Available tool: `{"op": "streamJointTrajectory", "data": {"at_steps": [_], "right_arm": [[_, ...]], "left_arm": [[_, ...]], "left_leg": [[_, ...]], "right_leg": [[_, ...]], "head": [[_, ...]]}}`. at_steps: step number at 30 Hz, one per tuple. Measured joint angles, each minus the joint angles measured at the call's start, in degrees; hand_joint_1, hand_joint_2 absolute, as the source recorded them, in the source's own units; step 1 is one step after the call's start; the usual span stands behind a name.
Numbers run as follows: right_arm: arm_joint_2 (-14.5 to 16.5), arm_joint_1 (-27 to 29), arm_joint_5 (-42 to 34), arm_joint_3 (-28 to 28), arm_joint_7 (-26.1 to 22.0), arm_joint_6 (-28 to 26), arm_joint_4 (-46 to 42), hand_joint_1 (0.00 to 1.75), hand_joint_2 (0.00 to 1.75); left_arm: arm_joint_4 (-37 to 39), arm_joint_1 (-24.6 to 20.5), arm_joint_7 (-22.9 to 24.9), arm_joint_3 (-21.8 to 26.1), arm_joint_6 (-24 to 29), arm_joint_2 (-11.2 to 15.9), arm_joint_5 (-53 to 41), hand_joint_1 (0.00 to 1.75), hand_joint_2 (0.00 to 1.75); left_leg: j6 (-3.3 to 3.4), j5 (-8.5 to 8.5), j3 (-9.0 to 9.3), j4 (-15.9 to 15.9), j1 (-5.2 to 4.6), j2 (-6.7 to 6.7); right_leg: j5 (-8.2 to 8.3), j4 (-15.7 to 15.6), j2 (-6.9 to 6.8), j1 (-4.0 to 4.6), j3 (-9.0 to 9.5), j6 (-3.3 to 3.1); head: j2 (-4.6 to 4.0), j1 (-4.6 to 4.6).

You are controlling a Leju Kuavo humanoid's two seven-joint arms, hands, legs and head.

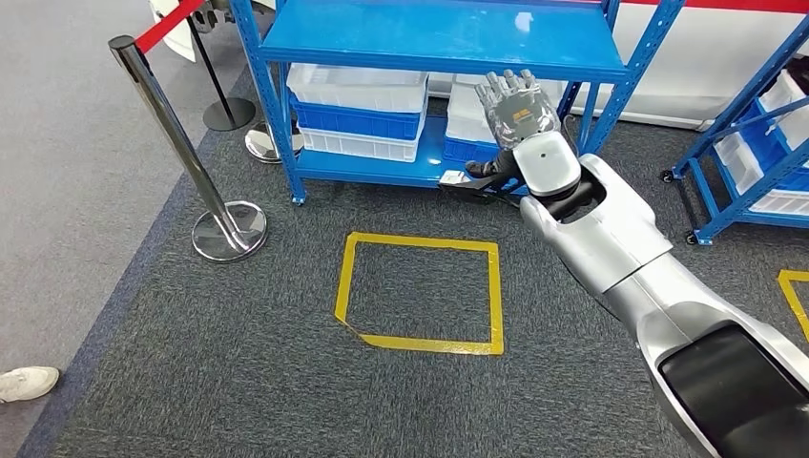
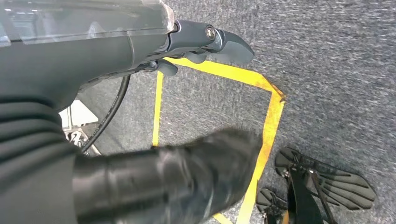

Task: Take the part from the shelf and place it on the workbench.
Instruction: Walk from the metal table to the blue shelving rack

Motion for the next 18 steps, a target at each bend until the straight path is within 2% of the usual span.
{"op": "streamJointTrajectory", "data": {"at_steps": [2, 3, 4, 5, 6, 8, 9, 10, 12, 13, 15, 18], "right_arm": [[-0.3, 0.15, -0.11, 0.0, 0.03, 0.17, 0.03, 0.0, 1.75], [-0.45, 0.33, -0.15, 0.0, 0.03, 0.27, 0.1, 0.0, 1.75], [-0.57, 0.49, -0.17, 0.0, 0.03, 0.34, 0.18, 0.0, 1.75], [-0.7, 0.61, -0.21, 0.0, 0.16, 0.37, 0.27, 0.0, 1.75], [-0.79, 0.77, -0.39, -0.02, 0.49, 0.35, 0.38, 0.0, 1.75], [-0.84, 1.66, -1.48, -0.18, 1.55, 0.21, 0.7, 0.0, 1.75], [-0.84, 2.51, -2.4, -0.32, 1.99, 0.07, 0.94, 0.0, 1.75], [-0.83, 3.54, -3.43, -0.48, 2.24, -0.1, 1.21, 0.0, 1.31], [-0.83, 5.78, -5.68, -0.93, 2.33, -0.49, 1.7, 0.0, 0.44], [-0.82, 6.82, -6.82, -1.26, 2.33, -0.7, 1.92, 0.0, 0.0], [-0.71, 8.69, -9.24, -2.06, 2.26, -1.19, 2.29, 0.0, 0.0], [-0.47, 11.68, -12.61, -3.14, 1.96, -1.89, 2.81, 0.0, 0.0]], "left_arm": [[0.0, 0.03, -0.09, 0.0, -0.01, 0.0, -0.01, 0.0, 1.75], [0.0, 0.01, -0.14, 0.0, -0.02, 0.0, -0.01, 0.0, 1.75], [0.0, 0.01, -0.16, 0.0, -0.02, -0.01, -0.01, 0.0, 1.75], [0.0, 0.0, -0.14, -0.02, 0.03, -0.01, -0.04, 0.0, 1.75], [-0.02, 0.0, -0.01, -0.18, 0.24, -0.02, -0.13, 0.0, 1.75], [-0.21, 0.05, 0.54, -1.07, 0.97, -0.02, -0.06, 0.0, 1.75], [-0.37, 0.07, 0.89, -1.81, 1.36, -0.02, 0.29, 0.0, 1.31], [-0.53, 0.11, 1.15, -2.6, 1.61, -0.01, 0.9, 0.0, 0.87], [-0.77, 0.23, 1.5, -4.22, 1.8, -0.01, 2.62, 0.0, 0.0], [-0.88, 0.35, 1.64, -5.1, 1.84, 0.0, 3.6, 0.0, 0.0], [-1.06, 0.73, 1.95, -6.99, 1.92, 0.05, 5.65, 0.0, 0.0], [-1.15, 1.52, 2.34, -9.84, 2.0, 0.19, 8.46, 0.0, 0.0]], "left_leg": [[0.23, 0.0, 0.14, -0.15, -0.02, 0.06], [0.27, -0.04, 0.14, -0.12, -0.01, 0.06], [0.28, -0.08, 0.13, -0.06, 0.0, 0.04], [0.23, -0.14, 0.12, 0.04, 0.02, 0.02], [0.14, -0.21, 0.15, 0.14, 0.03, 0.0], [-0.24, -0.37, 0.23, 0.32, -0.04, -0.04], [-0.51, -0.38, 0.22, 0.35, -0.1, -0.08], [-0.83, -0.35, 0.2, 0.34, -0.14, -0.11], [-1.57, -0.21, 0.22, 0.16, -0.1, -0.16], [-1.89, -0.39, 0.16, 0.32, -0.04, -0.14], [-2.3, -2.41, -1.06, 3.15, 0.05, -0.11], [-2.65, -7.7, -5.98, 14.11, 0.06, -0.11]], "right_leg": [[-3.17, 6.89, -0.01, -0.4, -3.37, 0.53], [-4.03, 9.9, -0.02, -0.65, -4.95, 0.76], [-3.99, 11.41, -0.04, -0.9, -5.87, 0.96], [-2.82, 10.69, -0.07, -1.12, -5.71, 1.08], [-0.89, 7.91, -0.13, -1.28, -4.5, 1.12], [2.5, 0.15, -0.28, -1.28, -0.92, 0.91], [3.28, -2.45, -0.3, -1.15, 0.29, 0.73], [3.43, -3.74, -0.29, -0.95, 0.83, 0.53], [3.53, -4.03, -0.22, -0.75, 0.91, -0.05], [3.72, -4.28, -0.24, -0.8, 1.06, -0.45], [4.15, -4.82, -0.29, -1.04, 1.35, -1.32], [4.22, -4.85, -0.3, -0.84, 1.31, -1.82]], "head": [[0.0, 0.02], [0.0, 0.02], [0.0, 0.02], [0.0, 0.03], [-0.01, 0.02], [-0.01, 0.02], [-0.01, 0.01], [-0.01, 0.0], [0.0, -0.01], [0.01, -0.01], [-0.01, -0.05], [-0.01, -0.08]]}}
